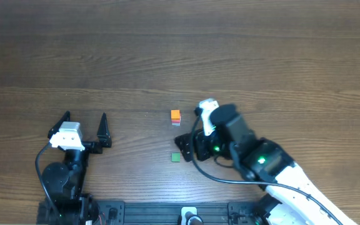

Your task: Stack Cubes

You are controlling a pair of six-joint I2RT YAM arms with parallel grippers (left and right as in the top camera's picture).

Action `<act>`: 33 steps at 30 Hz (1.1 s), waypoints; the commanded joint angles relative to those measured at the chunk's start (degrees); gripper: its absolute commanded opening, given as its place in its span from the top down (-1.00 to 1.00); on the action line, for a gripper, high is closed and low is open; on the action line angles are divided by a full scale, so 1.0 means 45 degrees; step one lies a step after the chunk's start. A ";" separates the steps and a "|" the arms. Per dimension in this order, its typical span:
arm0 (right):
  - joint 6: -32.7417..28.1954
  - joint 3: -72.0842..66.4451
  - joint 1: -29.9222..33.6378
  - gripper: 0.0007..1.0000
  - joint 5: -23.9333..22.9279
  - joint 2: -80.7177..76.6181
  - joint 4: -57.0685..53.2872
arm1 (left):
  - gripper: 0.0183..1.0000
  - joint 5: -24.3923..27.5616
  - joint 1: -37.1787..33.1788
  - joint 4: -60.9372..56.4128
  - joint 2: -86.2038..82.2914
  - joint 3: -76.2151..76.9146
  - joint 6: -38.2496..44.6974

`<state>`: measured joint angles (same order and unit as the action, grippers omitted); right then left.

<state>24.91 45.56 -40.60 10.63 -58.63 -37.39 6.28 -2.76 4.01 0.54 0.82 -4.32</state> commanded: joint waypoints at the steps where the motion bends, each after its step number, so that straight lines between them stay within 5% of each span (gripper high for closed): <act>1: 0.2759 0.0282 -0.1744 -0.98 -0.2744 -0.0753 -0.0316 | -1.00 0.0165 -0.0078 -0.0049 -0.0083 -0.0107 -0.0126; 13: 0.6742 0.0704 -0.3667 -0.99 -0.3968 -0.3609 -0.0724 | -0.99 0.0165 -0.0078 -0.0049 -0.0083 -0.0107 -0.0126; 26: 0.9005 0.2866 -0.4420 -0.97 -0.4017 -0.7626 -0.1617 | -1.00 0.0160 -0.0078 -0.0049 -0.0083 -0.0107 -0.0126; 33: 0.9131 0.2866 -0.4405 -0.96 -0.3983 -0.8359 -0.1637 | -1.00 0.0160 -0.0078 -0.0049 -0.0083 -0.0107 -0.0126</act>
<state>64.23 57.45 -60.12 -6.22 -95.07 -44.77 6.26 -2.76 3.99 0.54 0.82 -4.29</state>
